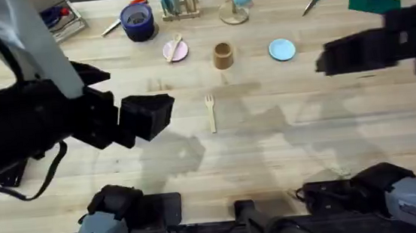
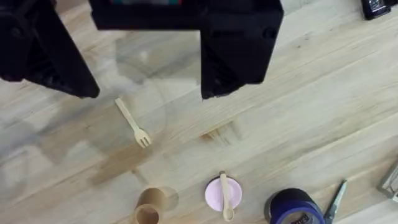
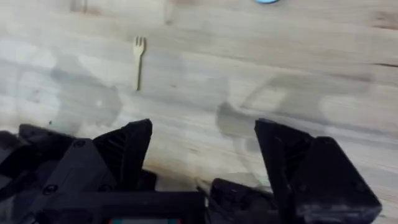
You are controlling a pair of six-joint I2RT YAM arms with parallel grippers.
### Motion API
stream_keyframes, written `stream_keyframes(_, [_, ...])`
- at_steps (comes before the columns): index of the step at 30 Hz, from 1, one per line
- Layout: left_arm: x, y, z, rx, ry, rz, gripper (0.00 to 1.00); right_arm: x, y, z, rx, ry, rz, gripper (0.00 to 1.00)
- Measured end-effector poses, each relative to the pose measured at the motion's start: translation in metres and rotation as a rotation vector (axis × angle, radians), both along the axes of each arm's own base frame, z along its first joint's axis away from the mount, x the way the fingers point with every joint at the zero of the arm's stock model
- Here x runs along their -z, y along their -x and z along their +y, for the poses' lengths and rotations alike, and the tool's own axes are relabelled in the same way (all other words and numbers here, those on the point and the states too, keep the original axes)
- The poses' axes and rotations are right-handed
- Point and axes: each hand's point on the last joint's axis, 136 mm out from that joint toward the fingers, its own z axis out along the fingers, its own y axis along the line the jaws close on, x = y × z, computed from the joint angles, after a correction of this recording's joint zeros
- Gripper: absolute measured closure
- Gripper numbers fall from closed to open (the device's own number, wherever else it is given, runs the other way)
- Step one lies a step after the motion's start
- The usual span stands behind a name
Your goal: Pick up a utensil and set it on the pink plate, then put the other utensil in the container.
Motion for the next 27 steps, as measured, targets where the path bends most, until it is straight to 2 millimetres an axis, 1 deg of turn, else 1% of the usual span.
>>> stream_keyframes(4, [0.000, 0.000, 0.000, 0.000, 0.000, -0.001, 0.010, 0.008, -0.011, 0.023, -0.029, -0.017, 0.042, 0.005])
stream_keyframes(10, [0.000, 0.000, 0.000, 0.000, 0.000, -0.001, 0.010, 0.027, -0.029, 0.059, -0.043, -0.034, 0.115, 0.005])
stream_keyframes(13, [0.000, 0.000, 0.000, 0.000, 0.000, -0.001, 0.010, 0.041, -0.037, 0.076, -0.043, -0.030, 0.165, 0.005])
stream_keyframes(22, [0.000, 0.000, 0.000, 0.000, 0.000, -0.001, 0.010, 0.087, -0.057, 0.119, -0.053, 0.009, 0.276, 0.005])
stream_keyframes(27, [0.000, 0.000, 0.000, 0.000, 0.000, -0.001, 0.010, 0.105, -0.062, 0.141, -0.078, 0.018, 0.294, 0.005])
